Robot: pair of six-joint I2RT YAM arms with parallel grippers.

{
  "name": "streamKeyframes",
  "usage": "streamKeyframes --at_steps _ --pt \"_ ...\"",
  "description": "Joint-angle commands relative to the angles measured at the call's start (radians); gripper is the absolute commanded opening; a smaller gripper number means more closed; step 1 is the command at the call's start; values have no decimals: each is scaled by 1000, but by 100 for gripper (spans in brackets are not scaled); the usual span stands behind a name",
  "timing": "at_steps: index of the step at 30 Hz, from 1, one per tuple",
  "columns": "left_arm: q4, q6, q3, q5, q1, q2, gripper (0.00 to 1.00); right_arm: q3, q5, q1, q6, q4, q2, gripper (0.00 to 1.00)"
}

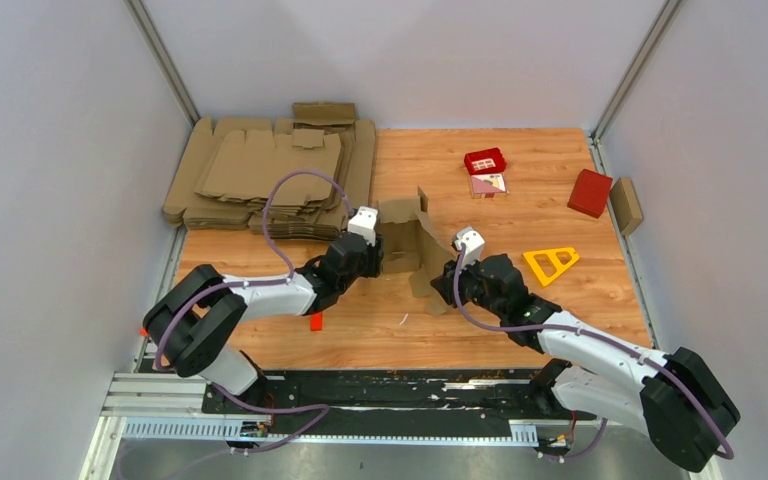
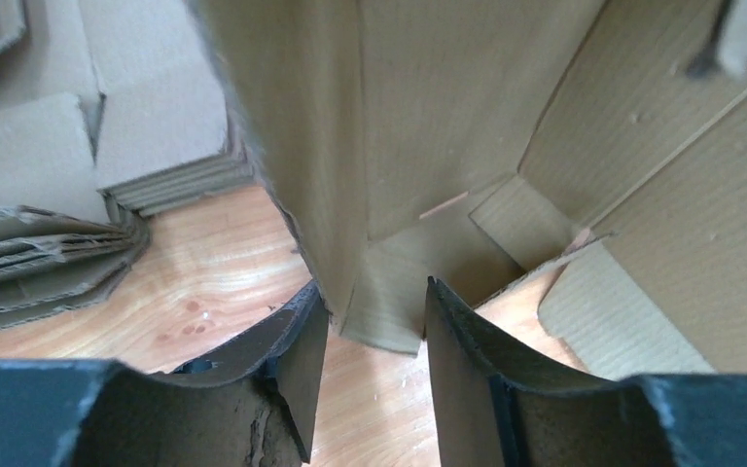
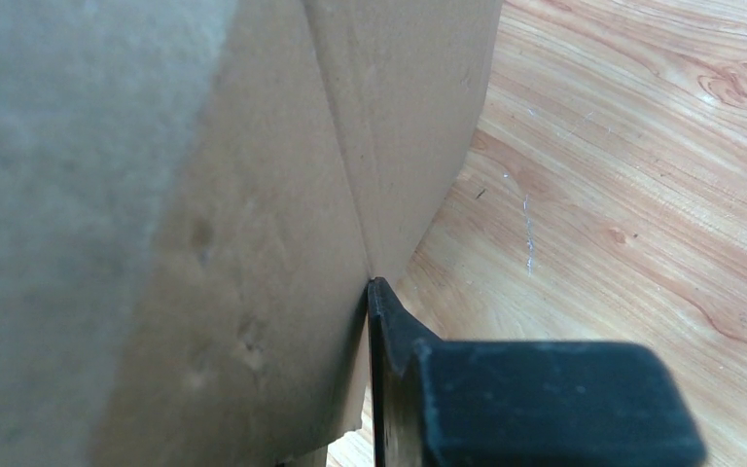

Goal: Fold the paper box

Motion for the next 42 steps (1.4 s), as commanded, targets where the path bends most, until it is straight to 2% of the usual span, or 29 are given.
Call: streamKeyframes --at_steps 1,3,11,18,24,29,30,33,37,39,42 --pt "-21 -18 34 55 -1 41 53 5 13 5 -7 4 -25 18" --pt "-22 -21 55 71 0 67 60 5 8 5 -7 7 -26 18" --pt "-78 -11 96 133 -1 97 75 7 8 5 -9 7 -21 18" --pt "-59 -15 76 172 0 73 63 8 4 5 -8 11 -16 18" --pt "-33 -24 89 263 -1 97 63 7 -13 6 -11 19 -16 18" --pt "-46 -21 96 204 1 104 54 0 -38 5 -9 25 -24 16" --pt "-52 -20 102 189 3 113 54 -1 -38 5 -10 24 -27 16" --pt "-75 -18 125 203 3 137 70 -3 -35 5 -9 20 -37 16" --pt "-94 -13 136 239 3 150 81 -3 -30 6 -11 14 -37 17" --pt "-101 -7 132 246 2 143 82 -2 -30 5 -11 14 -34 17" --pt "-96 -7 124 251 2 134 74 -1 -33 5 -11 14 -33 17"
